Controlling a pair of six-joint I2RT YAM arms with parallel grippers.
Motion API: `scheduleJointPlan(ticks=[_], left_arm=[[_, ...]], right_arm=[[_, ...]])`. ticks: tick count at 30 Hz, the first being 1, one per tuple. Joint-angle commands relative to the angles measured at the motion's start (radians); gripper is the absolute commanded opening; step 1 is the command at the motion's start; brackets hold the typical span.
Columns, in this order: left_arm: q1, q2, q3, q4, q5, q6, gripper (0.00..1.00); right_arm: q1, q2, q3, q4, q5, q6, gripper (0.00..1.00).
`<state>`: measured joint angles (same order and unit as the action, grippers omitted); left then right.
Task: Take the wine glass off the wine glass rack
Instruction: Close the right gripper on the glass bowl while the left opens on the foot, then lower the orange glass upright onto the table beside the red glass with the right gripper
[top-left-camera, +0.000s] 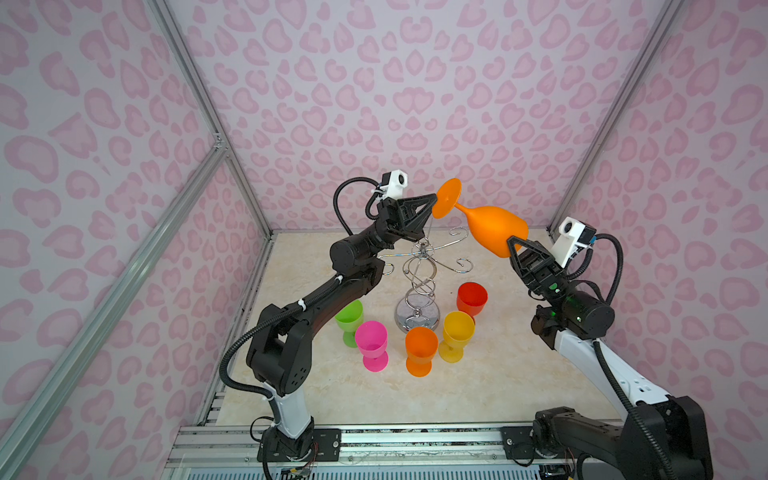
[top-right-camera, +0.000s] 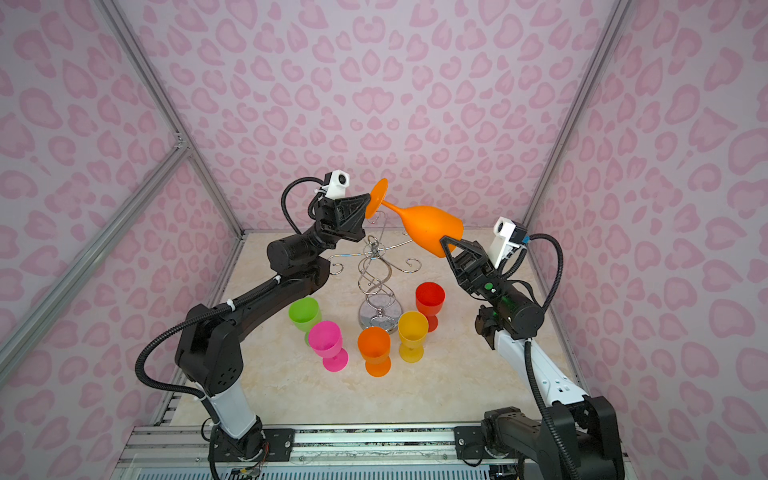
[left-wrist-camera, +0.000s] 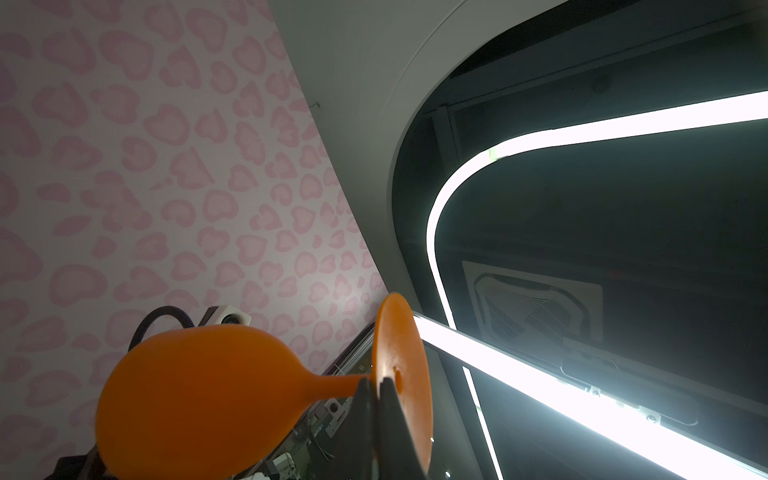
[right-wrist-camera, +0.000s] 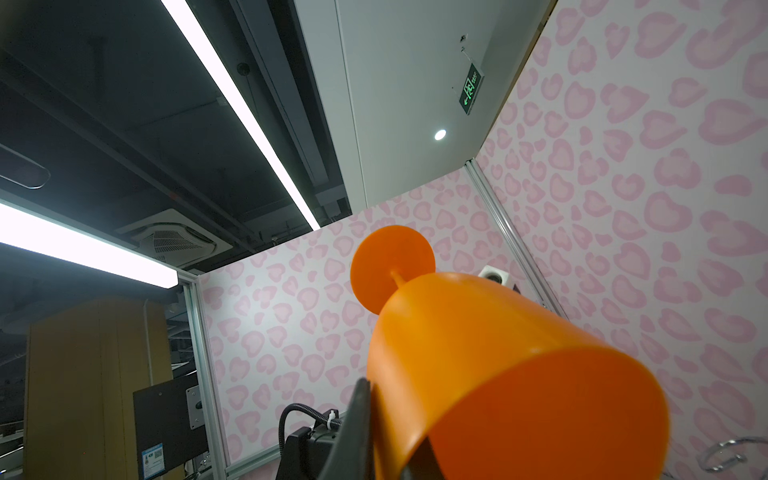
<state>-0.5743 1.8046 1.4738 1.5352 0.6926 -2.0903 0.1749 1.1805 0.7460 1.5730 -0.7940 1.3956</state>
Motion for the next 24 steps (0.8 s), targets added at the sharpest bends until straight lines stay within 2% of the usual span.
scheduleJointPlan(ticks=[1, 3, 7, 10, 13, 14, 16, 18, 21, 22, 24], left_arm=[[-0.010, 0.008, 0.011, 0.060, 0.038, 0.020, 0.07], [-0.010, 0.012, 0.011, 0.060, 0.026, 0.018, 0.14], [-0.010, 0.015, 0.014, 0.060, 0.015, 0.030, 0.42], [-0.010, 0.011, 0.013, 0.060, 0.015, 0.046, 0.53], [-0.010, 0.003, 0.002, 0.060, 0.022, 0.075, 0.60], [-0.010, -0.002, -0.004, 0.060, 0.026, 0.086, 0.61], [-0.010, -0.017, -0.017, 0.060, 0.043, 0.125, 0.63], [-0.010, -0.038, -0.029, 0.057, 0.067, 0.167, 0.64], [-0.004, -0.085, -0.049, 0.023, 0.113, 0.252, 0.65], [-0.001, -0.106, -0.056, 0.000, 0.131, 0.289, 0.65], [0.008, -0.149, -0.065, -0.060, 0.170, 0.363, 0.66]], right_arm=[[0.000, -0.002, -0.011, -0.014, 0.004, -0.006, 0.04], [-0.001, -0.007, -0.008, -0.014, 0.019, 0.004, 0.01], [-0.005, -0.016, 0.002, -0.014, 0.065, 0.030, 0.00], [-0.022, -0.027, 0.021, -0.043, 0.100, 0.047, 0.00], [-0.048, -0.055, 0.062, -0.188, 0.103, -0.002, 0.00], [-0.055, -0.071, 0.082, -0.273, 0.099, -0.034, 0.00], [-0.076, -0.113, 0.144, -0.583, 0.104, -0.154, 0.00], [-0.088, -0.151, 0.244, -0.978, 0.137, -0.353, 0.00], [-0.092, -0.135, 0.470, -1.587, 0.269, -0.682, 0.00], [-0.100, -0.109, 0.538, -1.729, 0.307, -0.756, 0.00], [-0.119, -0.053, 0.630, -1.896, 0.342, -0.851, 0.00]])
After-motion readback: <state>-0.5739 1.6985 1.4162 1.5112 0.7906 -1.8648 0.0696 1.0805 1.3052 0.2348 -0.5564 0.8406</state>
